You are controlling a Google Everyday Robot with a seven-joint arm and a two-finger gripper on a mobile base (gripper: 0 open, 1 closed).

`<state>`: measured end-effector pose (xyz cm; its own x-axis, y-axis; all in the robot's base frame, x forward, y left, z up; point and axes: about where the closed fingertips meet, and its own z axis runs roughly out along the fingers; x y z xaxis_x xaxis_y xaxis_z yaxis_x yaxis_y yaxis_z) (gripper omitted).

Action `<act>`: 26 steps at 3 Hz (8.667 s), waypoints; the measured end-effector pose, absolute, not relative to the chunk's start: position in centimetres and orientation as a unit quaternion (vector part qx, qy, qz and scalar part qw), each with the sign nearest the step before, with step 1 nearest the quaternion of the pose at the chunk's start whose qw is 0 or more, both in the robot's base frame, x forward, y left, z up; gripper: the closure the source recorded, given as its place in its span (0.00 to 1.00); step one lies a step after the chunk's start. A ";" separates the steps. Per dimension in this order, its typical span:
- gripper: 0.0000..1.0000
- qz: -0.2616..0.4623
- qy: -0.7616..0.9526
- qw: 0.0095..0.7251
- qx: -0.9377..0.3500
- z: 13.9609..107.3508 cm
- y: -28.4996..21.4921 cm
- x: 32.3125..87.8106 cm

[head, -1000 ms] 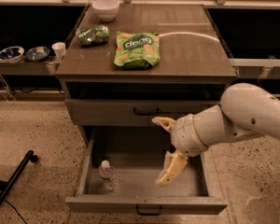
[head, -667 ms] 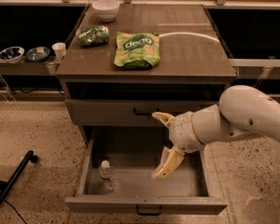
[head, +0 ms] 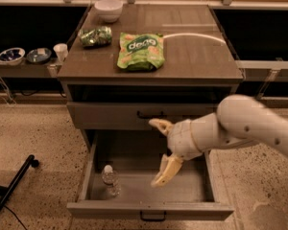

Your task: Pick water bottle from middle drawer and place on counter

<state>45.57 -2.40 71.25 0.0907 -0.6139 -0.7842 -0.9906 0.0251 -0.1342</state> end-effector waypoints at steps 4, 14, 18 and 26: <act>0.00 0.250 0.568 0.429 -0.656 62.8 1.3 50.8; 1.00 0.322 0.476 0.560 -0.597 61.2 6.0 51.9; 1.00 0.305 0.522 0.533 -0.592 80.0 -13.2 58.6; 0.74 0.175 0.640 0.552 -0.505 98.6 -18.2 74.4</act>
Offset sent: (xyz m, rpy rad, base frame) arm 0.0577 0.0356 -0.0716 0.1827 -0.3772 0.1184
